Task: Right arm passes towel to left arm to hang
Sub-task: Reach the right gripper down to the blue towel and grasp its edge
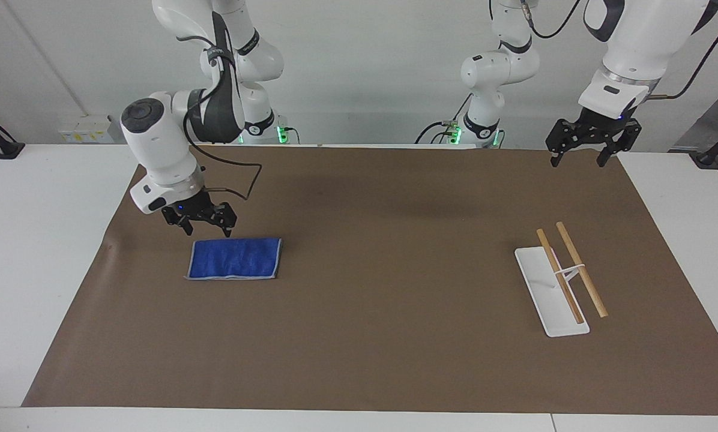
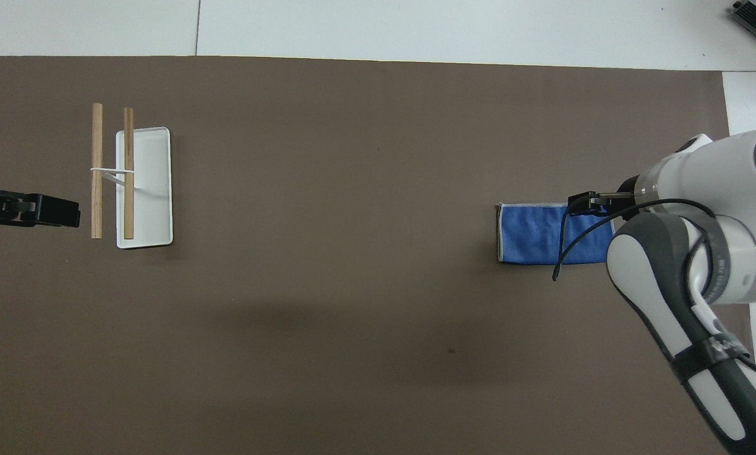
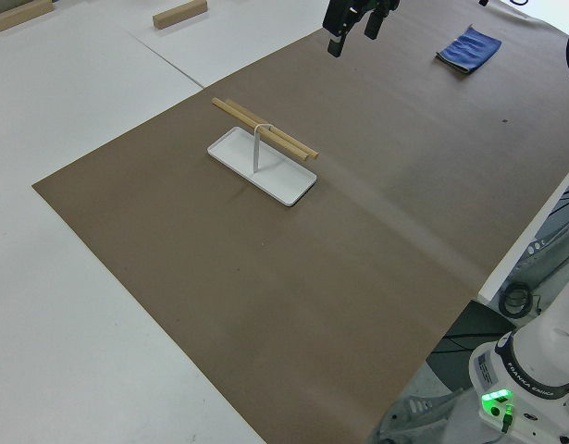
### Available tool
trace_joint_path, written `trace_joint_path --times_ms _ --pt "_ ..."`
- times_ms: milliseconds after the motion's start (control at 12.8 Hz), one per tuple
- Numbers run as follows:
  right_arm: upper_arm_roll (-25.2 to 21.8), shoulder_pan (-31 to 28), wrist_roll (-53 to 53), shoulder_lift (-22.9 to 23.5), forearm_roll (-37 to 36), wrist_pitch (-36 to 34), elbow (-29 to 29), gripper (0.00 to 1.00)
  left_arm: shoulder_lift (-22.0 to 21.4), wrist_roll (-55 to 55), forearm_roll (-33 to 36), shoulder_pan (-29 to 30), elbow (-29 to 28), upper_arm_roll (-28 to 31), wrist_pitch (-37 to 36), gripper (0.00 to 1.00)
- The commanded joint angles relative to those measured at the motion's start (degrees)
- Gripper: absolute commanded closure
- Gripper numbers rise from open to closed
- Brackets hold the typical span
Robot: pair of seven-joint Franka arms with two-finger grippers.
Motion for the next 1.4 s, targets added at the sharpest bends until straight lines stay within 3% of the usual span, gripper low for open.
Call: trace_joint_path --times_ms 0,312,1093,1327 --pt "0.03 0.33 -1.18 2.22 0.79 7.61 -4.0 0.0 -1.76 0.71 -0.92 0.89 -1.76 -0.27 -0.1 0.0" --pt "0.03 0.6 -1.44 6.72 0.79 15.19 -6.11 0.0 -1.76 0.63 -0.92 0.89 -1.76 -0.27 -0.1 0.0" --pt "0.03 -0.72 -3.64 9.89 0.79 18.45 -7.08 0.0 -1.76 0.63 -0.92 0.89 -1.76 -0.27 -0.1 0.0" --pt "0.03 -0.29 -3.47 9.62 0.79 17.92 -6.99 0.75 -1.76 0.71 -0.92 0.89 -1.76 -0.27 -0.1 0.0"
